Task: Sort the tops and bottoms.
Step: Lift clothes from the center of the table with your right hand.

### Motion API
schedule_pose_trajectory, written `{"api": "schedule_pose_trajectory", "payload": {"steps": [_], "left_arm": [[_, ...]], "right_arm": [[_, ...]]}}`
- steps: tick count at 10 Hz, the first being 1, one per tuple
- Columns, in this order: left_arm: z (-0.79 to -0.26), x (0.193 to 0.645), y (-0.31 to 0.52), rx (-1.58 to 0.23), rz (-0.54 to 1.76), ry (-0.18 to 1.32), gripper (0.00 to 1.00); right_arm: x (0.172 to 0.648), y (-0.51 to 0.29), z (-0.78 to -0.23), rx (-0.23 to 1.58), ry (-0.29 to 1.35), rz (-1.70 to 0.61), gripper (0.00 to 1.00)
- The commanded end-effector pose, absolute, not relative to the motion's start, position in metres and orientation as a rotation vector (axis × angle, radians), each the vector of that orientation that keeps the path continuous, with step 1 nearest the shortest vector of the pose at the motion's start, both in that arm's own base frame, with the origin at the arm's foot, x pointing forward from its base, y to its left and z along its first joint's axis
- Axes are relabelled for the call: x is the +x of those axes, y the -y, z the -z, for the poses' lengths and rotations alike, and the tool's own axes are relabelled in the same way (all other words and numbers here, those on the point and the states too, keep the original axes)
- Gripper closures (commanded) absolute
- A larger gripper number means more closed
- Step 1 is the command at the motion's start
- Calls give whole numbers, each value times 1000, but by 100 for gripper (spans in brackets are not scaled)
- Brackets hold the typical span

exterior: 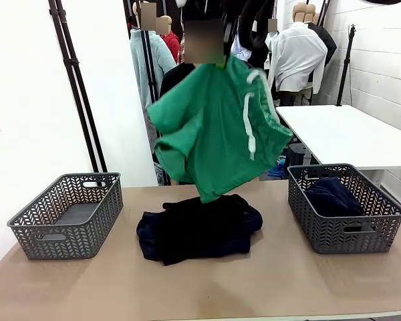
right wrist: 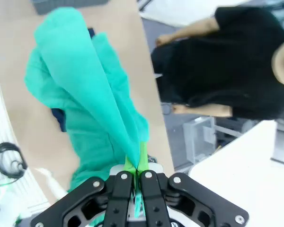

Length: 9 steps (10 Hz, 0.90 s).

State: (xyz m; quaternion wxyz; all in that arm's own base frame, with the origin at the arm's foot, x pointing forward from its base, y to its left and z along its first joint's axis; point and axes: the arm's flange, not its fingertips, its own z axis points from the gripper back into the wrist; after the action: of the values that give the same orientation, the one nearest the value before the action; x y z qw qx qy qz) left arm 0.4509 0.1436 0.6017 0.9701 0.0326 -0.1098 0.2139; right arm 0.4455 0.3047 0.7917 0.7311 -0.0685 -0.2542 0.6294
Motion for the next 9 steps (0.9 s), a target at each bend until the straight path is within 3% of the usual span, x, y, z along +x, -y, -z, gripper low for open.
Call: {"api": "schedule_pose_trajectory", "payload": {"steps": [1,6,9], "left_arm": [[-602,451,-143,64,-450,227,0],[-602,451,-143,64,-450,227,0],[-602,451,-143,64,-450,227,0]], "right_arm": [[433,-303,-829,-188,585,-1268,100],[360,-287,-919,-153,734,-1058,100],[332,-287,-938,-147,793,-1019,100]]}}
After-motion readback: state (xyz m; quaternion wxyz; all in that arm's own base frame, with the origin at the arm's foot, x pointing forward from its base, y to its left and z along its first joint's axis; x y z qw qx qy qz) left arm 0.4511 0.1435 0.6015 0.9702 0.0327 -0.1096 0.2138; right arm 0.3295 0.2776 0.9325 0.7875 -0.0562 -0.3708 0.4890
